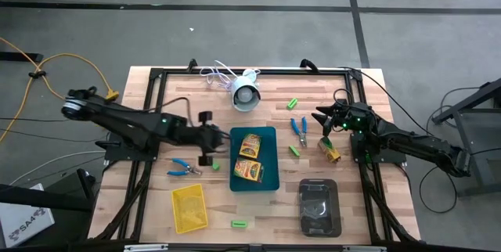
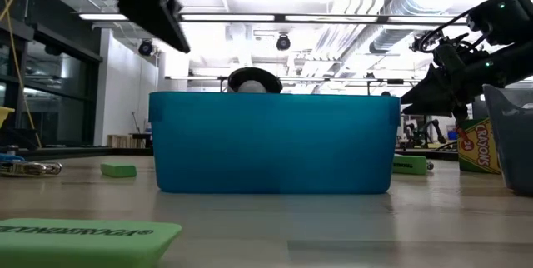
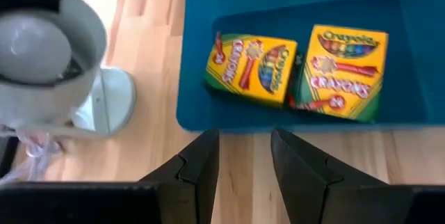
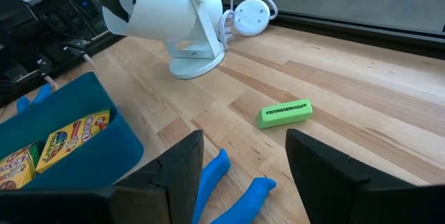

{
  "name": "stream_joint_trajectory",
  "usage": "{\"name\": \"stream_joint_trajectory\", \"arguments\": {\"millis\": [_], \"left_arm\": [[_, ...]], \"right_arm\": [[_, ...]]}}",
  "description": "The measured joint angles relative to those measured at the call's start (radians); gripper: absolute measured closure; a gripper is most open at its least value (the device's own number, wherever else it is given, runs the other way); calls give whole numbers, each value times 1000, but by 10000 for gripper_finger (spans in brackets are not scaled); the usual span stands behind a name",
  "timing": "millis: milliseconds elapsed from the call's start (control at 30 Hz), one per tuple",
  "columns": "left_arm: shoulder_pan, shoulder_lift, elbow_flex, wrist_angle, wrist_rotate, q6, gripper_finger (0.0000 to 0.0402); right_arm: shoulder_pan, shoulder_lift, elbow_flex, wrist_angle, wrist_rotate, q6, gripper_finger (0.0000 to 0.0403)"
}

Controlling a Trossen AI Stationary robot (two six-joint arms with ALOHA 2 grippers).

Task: Pick & Place School Supplies
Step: Put the yellow crayon box into the blue bin

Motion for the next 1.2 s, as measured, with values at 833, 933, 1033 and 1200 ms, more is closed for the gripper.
{"name": "stream_joint_trajectory", "arguments": {"millis": [833, 933, 1033, 1200], "left_arm": [[111, -355, -318, 248, 84, 108, 277], [111, -355, -318, 248, 83, 108, 277], [111, -355, -318, 247, 83, 108, 277], [110, -355, -318, 247, 83, 81, 277]], "right_arm": [[0, 0, 0, 0, 0, 0, 206], [0, 0, 0, 0, 0, 0, 206], [0, 0, 0, 0, 0, 0, 206], [0, 0, 0, 0, 0, 0, 206]]}}
